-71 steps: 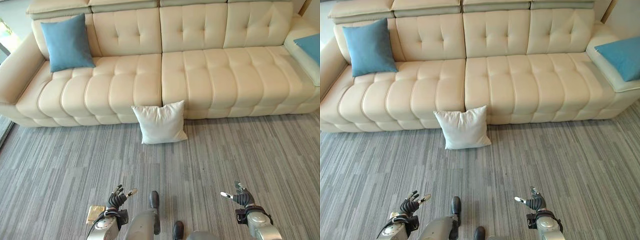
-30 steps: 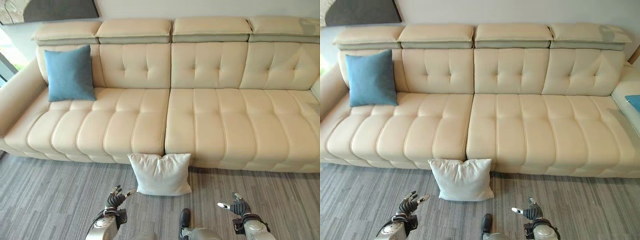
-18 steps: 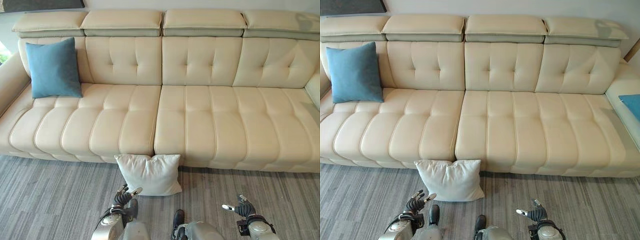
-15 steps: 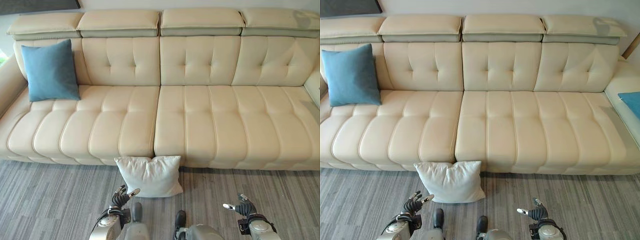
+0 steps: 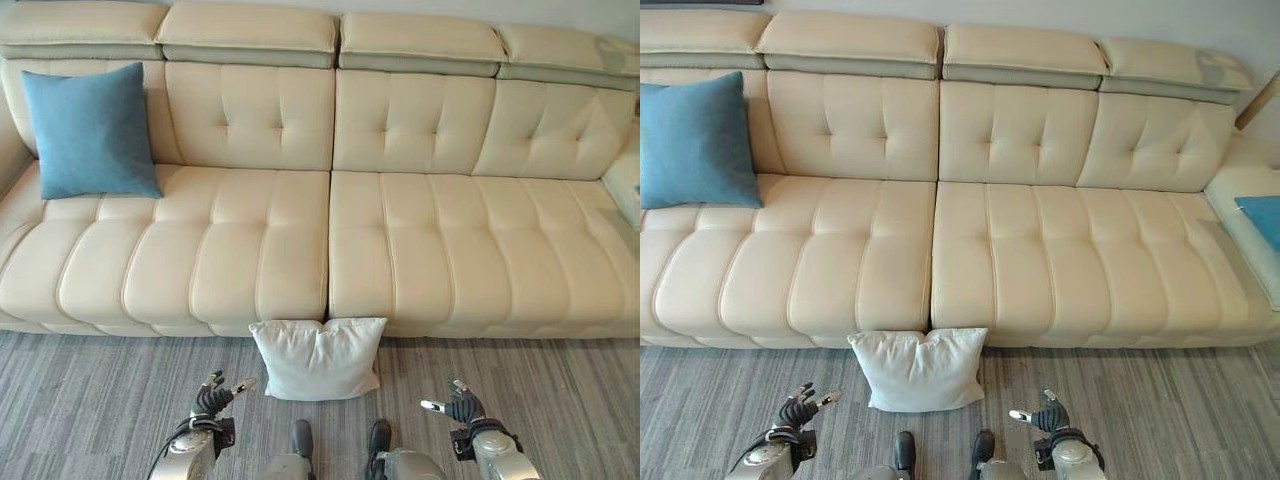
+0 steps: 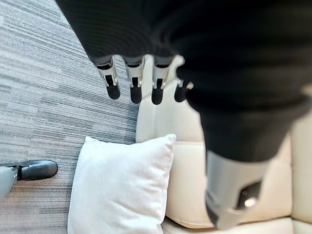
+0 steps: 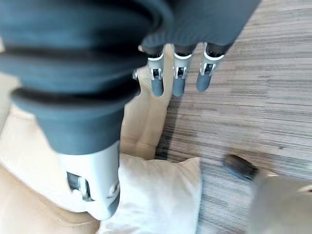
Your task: Pick up all the scattered cushions and arrange them neatly on the sofa.
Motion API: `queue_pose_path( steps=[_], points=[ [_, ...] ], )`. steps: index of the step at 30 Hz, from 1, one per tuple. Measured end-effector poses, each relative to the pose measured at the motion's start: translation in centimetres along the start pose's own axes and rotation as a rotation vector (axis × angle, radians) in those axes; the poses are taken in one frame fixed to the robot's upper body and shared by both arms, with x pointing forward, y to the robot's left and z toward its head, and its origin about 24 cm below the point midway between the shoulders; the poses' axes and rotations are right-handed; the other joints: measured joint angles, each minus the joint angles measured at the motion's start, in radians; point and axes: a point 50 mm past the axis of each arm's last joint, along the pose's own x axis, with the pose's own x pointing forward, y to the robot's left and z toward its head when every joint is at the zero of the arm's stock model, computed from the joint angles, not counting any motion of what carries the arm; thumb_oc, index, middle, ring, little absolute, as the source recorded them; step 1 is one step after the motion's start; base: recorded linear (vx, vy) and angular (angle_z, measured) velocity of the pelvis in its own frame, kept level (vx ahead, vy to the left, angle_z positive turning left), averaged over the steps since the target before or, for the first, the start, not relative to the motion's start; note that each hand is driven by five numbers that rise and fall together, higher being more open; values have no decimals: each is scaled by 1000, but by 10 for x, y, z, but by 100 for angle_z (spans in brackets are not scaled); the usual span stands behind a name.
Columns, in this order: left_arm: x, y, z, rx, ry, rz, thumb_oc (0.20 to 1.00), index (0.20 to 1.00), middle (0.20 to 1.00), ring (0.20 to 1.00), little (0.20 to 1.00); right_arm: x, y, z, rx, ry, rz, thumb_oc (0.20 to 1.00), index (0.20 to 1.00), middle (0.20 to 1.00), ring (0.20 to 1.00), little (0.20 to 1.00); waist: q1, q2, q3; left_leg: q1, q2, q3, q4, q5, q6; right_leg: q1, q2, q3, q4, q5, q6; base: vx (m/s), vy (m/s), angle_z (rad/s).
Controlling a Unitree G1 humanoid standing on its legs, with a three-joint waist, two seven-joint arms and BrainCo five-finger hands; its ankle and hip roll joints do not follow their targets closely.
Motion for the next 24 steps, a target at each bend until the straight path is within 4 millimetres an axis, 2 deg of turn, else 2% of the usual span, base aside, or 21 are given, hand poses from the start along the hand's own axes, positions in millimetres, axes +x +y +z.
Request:
queue_pose_path(
  steps=[2,3,5,6,7,9,10,11,12,14,15,17,18,19,20,21,22,23,24],
  points=[
    [0,-1,-2,-4,5,1,1000,1000,1000,1000,1000,-2,3,-16,1,57,4,1000,1000,1000,1000,1000,-7,-24,-6,6,-20,-16,-6,-9,-6,32,-17,40,-52,12,1,114,-52,27],
    [0,0,-10,-2,34,7,1000,1000,1000,1000,1000,-2,4,-23,0,90,3,1000,1000,1000,1000,1000,-4,-37,-13,5,-23,-15,-7,-14,-14,36,-23,42,-72,69,-3,71,-59,4],
    [0,-2,-21,-6,82,13,1000,1000,1000,1000,1000,0,1,-25,-5,111,-10,1000,1000,1000,1000,1000,-6,-41,-15,3,-15,-20,-7,-19,-24,34,-13,39,-72,96,-16,30,-65,1],
    [-1,-5,-32,-4,123,14,1000,1000,1000,1000,1000,2,-3,-26,-12,122,-30,1000,1000,1000,1000,1000,-6,-16,-4,-16,-2,-23,-7,-17,-31,20,0,37,-72,96,-17,-54,-77,4],
    [0,-8,-36,3,147,15,1000,1000,1000,1000,1000,3,-6,-27,-13,133,-44,1000,1000,1000,1000,1000,-7,-19,-8,-29,3,-30,-3,-14,-34,8,6,34,-72,97,-17,-100,-73,10],
    [2,-14,-40,17,174,10,1000,1000,1000,1000,1000,7,-13,-25,-8,148,-76,1000,1000,1000,1000,1000,-17,3,13,-70,15,-48,1,15,-42,-18,16,6,-70,102,-26,-161,-44,38],
    [9,-19,-39,26,196,32,1000,1000,1000,1000,1000,13,-19,-21,16,177,-114,1000,1000,1000,1000,1000,-14,18,26,-175,21,-72,64,15,-44,-82,18,-15,-66,111,-35,-186,-9,45],
    [15,-24,-31,36,193,38,1000,1000,1000,1000,1000,19,-23,-10,30,167,-133,1000,1000,1000,1000,1000,-17,22,56,-227,22,-79,97,11,-44,-120,21,-20,-65,123,-47,-141,-3,35],
    [20,-27,-20,37,175,49,1000,1000,1000,1000,1000,26,-27,11,52,122,-155,1000,1000,1000,1000,1000,-10,35,91,-295,24,-91,130,11,-45,-166,23,-29,-56,134,-61,-53,5,25],
    [30,-34,2,36,142,66,1000,1000,1000,1000,1000,35,-38,44,93,56,-199,1000,1000,1000,1000,1000,-14,57,154,-385,31,-109,181,11,-46,-246,25,-45,-18,130,-69,-11,22,25],
    [41,-40,36,11,84,94,1000,1000,1000,1000,1000,42,-49,93,175,-40,-240,1000,1000,1000,1000,1000,-11,72,232,-459,33,-125,197,19,-53,-326,23,-48,22,128,-73,-37,52,15],
    [46,-44,68,-5,-2,103,1000,1000,1000,1000,1000,43,-54,137,220,-154,-247,1000,1000,1000,1000,1000,-7,74,305,-484,33,-123,185,35,-52,-359,20,-47,33,135,-81,-32,55,8],
    [48,-47,83,-10,-39,102,1000,1000,1000,1000,1000,42,-55,153,235,-194,-252,1000,1000,1000,1000,1000,-9,74,323,-503,32,-125,187,39,-57,-382,19,-44,45,135,-83,-102,73,6],
    [48,-47,90,-19,-52,106,1000,1000,1000,1000,1000,41,-55,162,249,-220,-251,1000,1000,1000,1000,1000,-8,75,328,-513,32,-126,187,43,-59,-397,16,-44,54,134,-86,-111,102,7],
    [50,-50,119,-70,-110,119,1000,1000,1000,1000,1000,37,-60,195,273,-285,-268,1000,1000,1000,1000,1000,-7,73,328,-600,30,-127,223,48,-46,-498,-1,-41,123,108,-98,-92,57,4],
    [51,-49,134,-85,-138,130,1000,1000,1000,1000,1000,34,-64,209,278,-320,-280,1000,1000,1000,1000,1000,-8,72,332,-640,27,-127,242,40,-41,-546,-8,-40,159,93,-109,2,41,11],
    [49,-51,160,-120,-200,132,1000,1000,1000,1000,1000,26,-68,238,287,-402,-290,1000,1000,1000,1000,1000,-12,74,334,-701,24,-127,266,40,-41,-613,-22,-41,206,76,-110,18,30,12],
    [47,-50,181,-119,-249,141,1000,1000,1000,1000,1000,21,-74,254,297,-442,-309,1000,1000,1000,1000,1000,-14,72,334,-760,19,-130,294,40,-40,-677,-31,-36,252,73,-109,41,44,19],
    [41,-50,215,-105,-331,155,1000,1000,1000,1000,1000,10,-80,282,275,-513,-333,1000,1000,1000,1000,1000,-17,71,342,-833,13,-136,327,38,-37,-757,-40,-32,305,69,-114,23,34,21]
  ],
)
